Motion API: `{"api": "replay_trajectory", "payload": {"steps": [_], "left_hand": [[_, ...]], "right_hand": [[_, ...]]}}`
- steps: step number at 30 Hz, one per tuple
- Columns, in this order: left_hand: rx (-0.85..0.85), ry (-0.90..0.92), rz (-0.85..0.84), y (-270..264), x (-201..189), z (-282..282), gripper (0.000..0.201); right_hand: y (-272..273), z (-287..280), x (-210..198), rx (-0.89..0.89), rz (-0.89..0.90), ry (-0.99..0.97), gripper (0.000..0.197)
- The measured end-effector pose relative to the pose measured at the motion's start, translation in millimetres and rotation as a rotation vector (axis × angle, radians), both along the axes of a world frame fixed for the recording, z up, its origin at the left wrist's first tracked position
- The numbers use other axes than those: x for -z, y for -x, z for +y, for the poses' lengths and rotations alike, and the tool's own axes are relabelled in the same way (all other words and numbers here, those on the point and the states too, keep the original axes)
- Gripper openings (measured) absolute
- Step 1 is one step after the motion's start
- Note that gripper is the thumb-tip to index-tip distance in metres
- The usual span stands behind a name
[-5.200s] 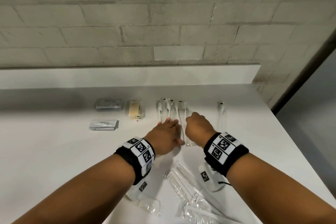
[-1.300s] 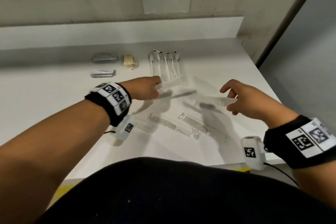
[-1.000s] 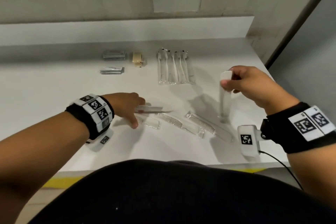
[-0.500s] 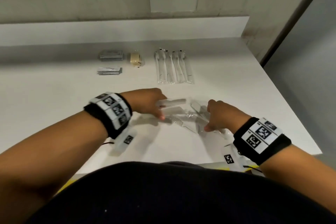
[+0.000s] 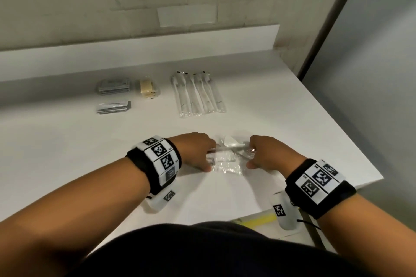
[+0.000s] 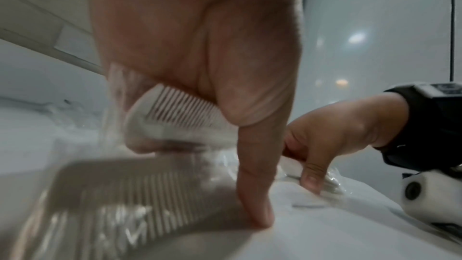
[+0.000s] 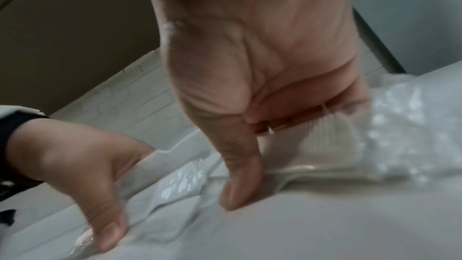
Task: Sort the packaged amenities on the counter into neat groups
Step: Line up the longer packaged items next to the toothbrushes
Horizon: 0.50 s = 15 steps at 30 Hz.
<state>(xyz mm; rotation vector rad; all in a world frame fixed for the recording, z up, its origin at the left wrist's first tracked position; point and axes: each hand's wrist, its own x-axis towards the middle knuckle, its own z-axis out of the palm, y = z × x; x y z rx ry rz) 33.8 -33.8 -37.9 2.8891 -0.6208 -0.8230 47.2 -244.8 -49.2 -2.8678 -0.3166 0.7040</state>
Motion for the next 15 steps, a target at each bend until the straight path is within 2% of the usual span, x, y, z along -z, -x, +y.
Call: {"api": "replay_trajectory", "payload": {"steps": [3, 5, 7, 9, 11, 13, 15], "left_hand": [[0.032, -0.036, 0.027, -4.9, -0.3, 5.0, 0.034], [0.01, -0.034, 0.034, -7.2, -2.8, 5.9, 0.032], [-0.055, -0.013, 0.0, -13.4, -6.7, 0.9, 0.029], [-0.157, 0.05, -0.046, -25.5, -15.0, -9.3, 0.034], [-0.301, 0.171, -0.092, -46.4, -20.2, -24.8, 0.048], [-0.493, 0.358, -0.098, -69.1, -28.6, -45.5, 0.067], [-0.691, 0.602, -0.067, -89.8, -30.0, -64.4, 0.069]], "right_hand": [[-10.0, -10.4, -1.1, 0.104, 0.034, -0.12, 0.049], [-19.5, -15.8, -4.0, 0.133, 0.08, -0.123, 0.039], [-35.1, -24.7, -8.2, 0.141, 0.071, -0.11, 0.029], [-55.7, -36.7, -16.9, 0.182, 0.019, -0.139, 0.031], [-78.9, -49.8, -24.6, 0.258, -0.012, -0.183, 0.039], [-98.0, -60.6, -31.1, 0.211, 0.012, -0.109, 0.038], [-111.5, -67.8, -31.8, 0.164, -0.034, -0.082, 0.042]]}}
